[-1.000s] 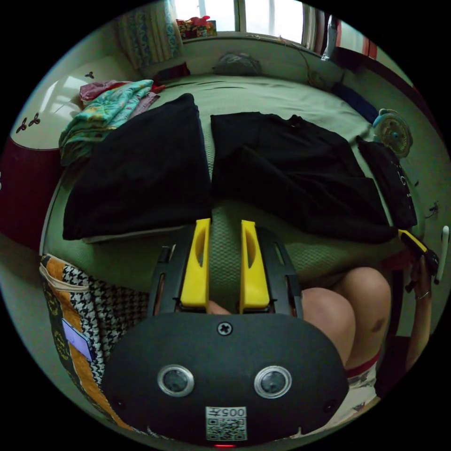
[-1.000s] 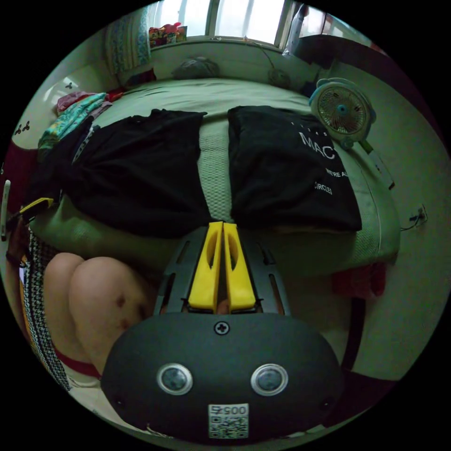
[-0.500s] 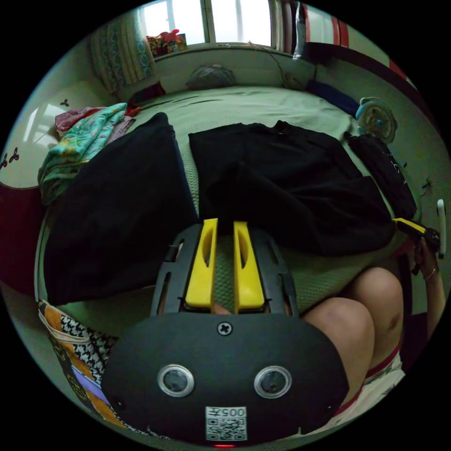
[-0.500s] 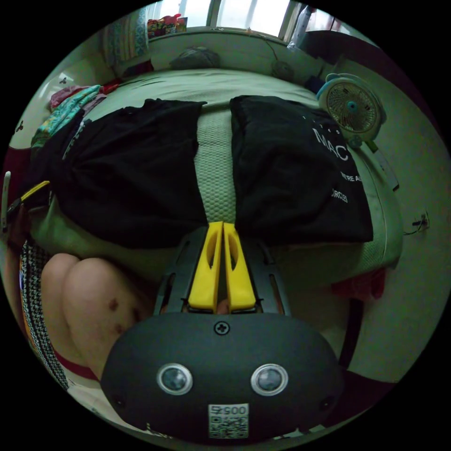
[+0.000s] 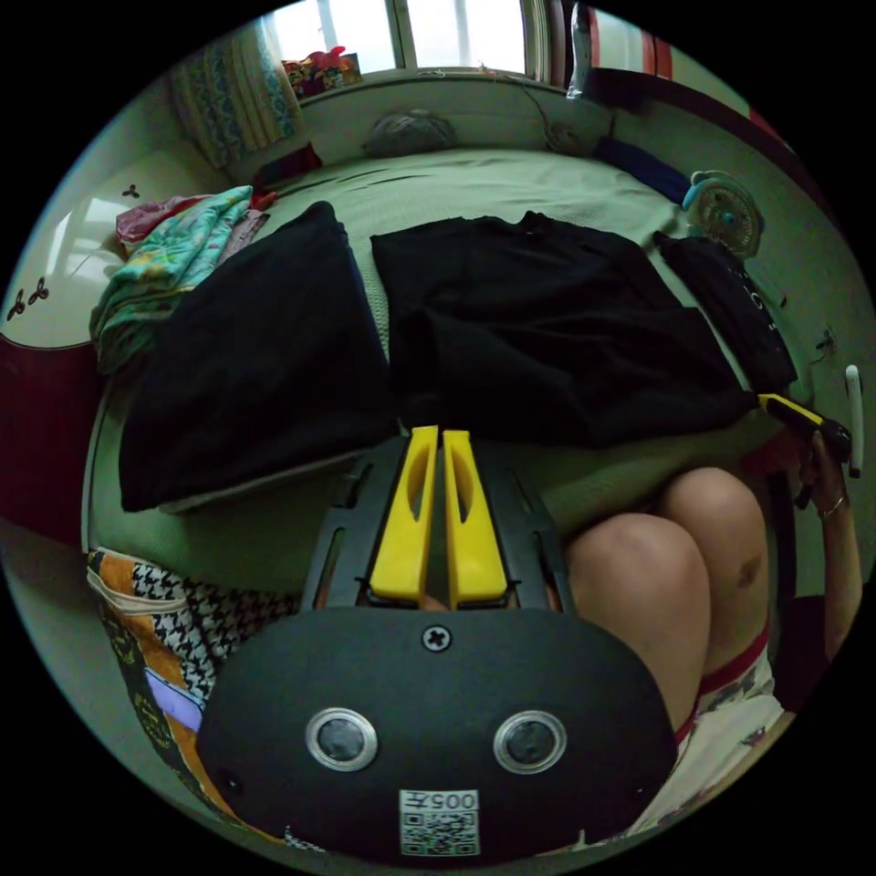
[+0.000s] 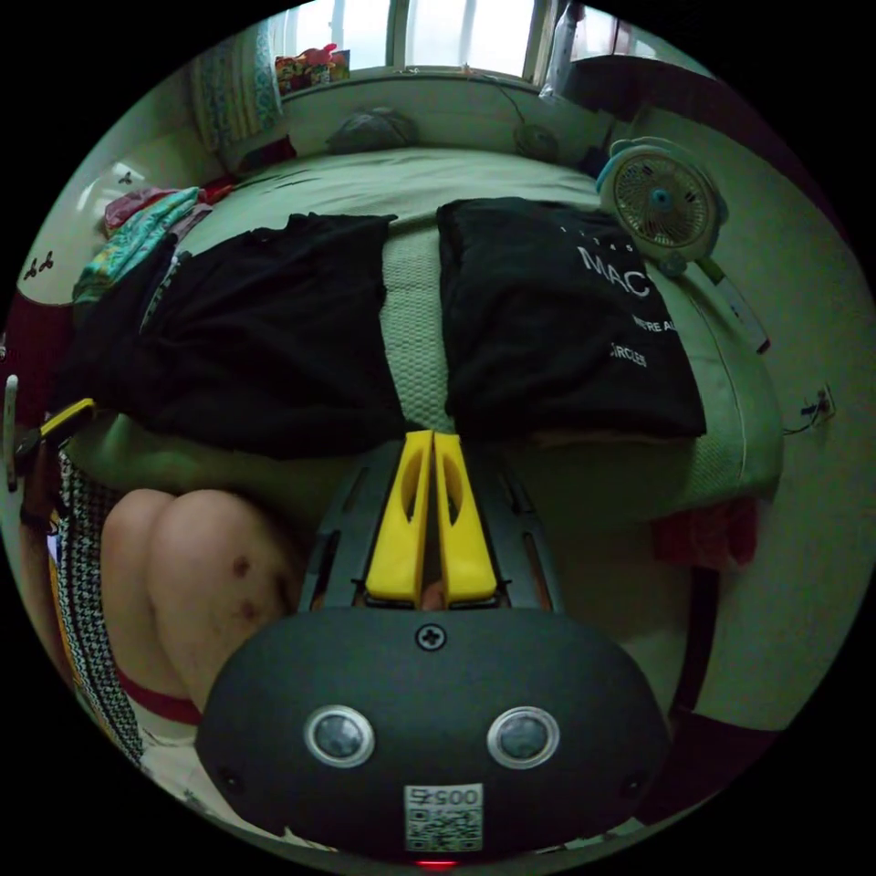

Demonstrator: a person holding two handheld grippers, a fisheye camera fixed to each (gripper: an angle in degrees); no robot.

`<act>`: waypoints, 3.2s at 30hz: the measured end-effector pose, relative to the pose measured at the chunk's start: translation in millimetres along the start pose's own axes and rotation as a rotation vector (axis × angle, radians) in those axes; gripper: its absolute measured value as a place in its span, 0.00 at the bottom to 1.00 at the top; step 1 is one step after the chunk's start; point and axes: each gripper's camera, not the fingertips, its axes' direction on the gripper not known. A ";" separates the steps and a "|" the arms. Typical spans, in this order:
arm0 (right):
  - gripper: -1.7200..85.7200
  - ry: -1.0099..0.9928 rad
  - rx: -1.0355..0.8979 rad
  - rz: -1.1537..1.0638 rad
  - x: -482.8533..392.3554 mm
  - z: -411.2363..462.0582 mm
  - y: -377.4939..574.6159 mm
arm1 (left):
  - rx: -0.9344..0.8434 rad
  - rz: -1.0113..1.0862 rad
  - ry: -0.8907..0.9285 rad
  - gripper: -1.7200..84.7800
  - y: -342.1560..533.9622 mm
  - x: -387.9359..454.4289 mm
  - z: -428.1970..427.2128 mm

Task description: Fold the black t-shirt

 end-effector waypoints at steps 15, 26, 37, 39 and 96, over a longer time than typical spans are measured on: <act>0.00 -0.019 0.206 -0.055 -0.3 -107.3 36.3 | 0.047 -0.057 0.109 0.03 77.0 -32.8 -94.9; 0.00 -0.031 0.065 -0.071 -4.8 -104.6 55.9 | -0.144 -0.097 0.229 0.02 102.6 -53.3 -77.6; 0.02 -0.025 -0.040 -0.091 -30.4 -52.8 -18.6 | -0.156 -0.176 0.101 0.07 59.8 -88.6 -41.2; 0.02 -0.033 -0.021 -0.118 -45.1 -44.9 -43.3 | -0.116 -0.163 0.093 0.08 38.1 -85.6 -35.3; 0.09 -0.364 0.047 -0.343 -300.9 176.1 -470.6 | 0.034 -0.058 0.104 0.14 -231.1 -97.2 188.4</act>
